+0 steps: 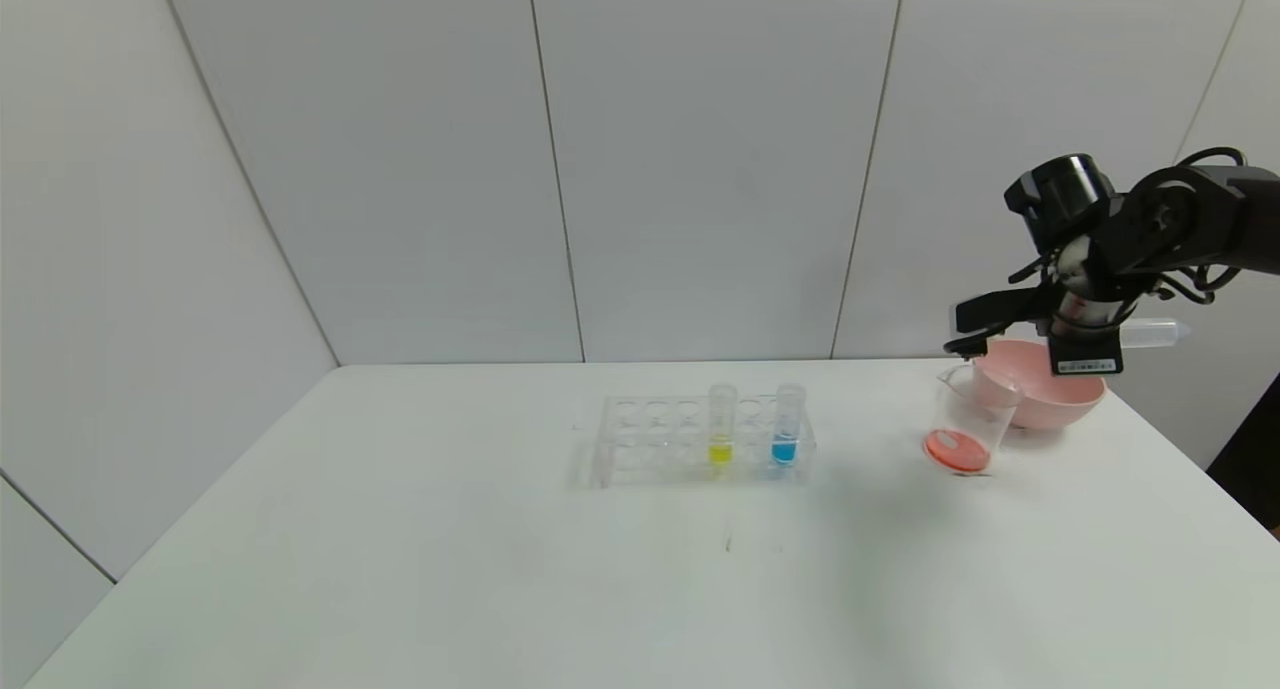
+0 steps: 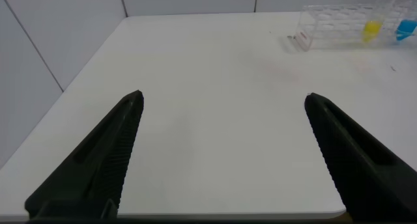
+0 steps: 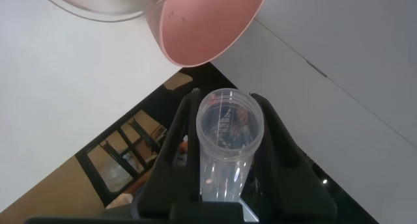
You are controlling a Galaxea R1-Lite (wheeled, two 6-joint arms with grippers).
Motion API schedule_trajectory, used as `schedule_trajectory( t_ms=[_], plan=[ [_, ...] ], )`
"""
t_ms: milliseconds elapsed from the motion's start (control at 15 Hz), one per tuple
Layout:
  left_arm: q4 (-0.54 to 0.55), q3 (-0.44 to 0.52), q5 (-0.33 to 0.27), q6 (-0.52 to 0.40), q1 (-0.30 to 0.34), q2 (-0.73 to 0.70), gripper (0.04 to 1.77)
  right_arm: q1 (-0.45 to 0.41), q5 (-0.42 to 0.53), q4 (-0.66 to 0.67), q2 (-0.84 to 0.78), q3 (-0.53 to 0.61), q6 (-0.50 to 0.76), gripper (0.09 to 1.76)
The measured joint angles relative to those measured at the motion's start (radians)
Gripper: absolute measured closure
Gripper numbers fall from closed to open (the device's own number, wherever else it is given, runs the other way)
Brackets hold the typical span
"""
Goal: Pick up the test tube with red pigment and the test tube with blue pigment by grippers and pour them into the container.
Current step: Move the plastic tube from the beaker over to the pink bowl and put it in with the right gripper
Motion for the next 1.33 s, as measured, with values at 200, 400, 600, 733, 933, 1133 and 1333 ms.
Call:
schedule_trajectory(
  t_ms=[200,400,600,733,933,1133,1333],
  plan=[
    [0.000,0.000,0.000,0.000,0.000,0.000,0.05,0.008,-0.002,0.010,-0.007,0.000,0.001,1.32],
    [0.000,0.000,0.000,0.000,0.000,0.000,0.05,0.016,-0.003,0.028,-0.016,0.000,0.009,1.32],
    [0.000,0.000,0.000,0.000,0.000,0.000,0.05,0.013,0.031,0.006,-0.030,0.000,0.014,1.32],
    [0.000,0.000,0.000,0.000,0.000,0.000,0.05,-0.013,0.134,-0.024,-0.052,0.000,0.034,1.32],
    [0.000,0.000,0.000,0.000,0.000,0.000,0.05,-0.069,0.411,-0.097,-0.080,0.000,0.181,1.32],
    [0.000,0.000,0.000,0.000,0.000,0.000,0.05,-0.118,0.650,-0.129,-0.097,0.003,0.525,1.32],
    [0.000,0.000,0.000,0.000,0.000,0.000,0.05,-0.164,0.920,-0.225,-0.119,0.028,0.774,1.32]
  ],
)
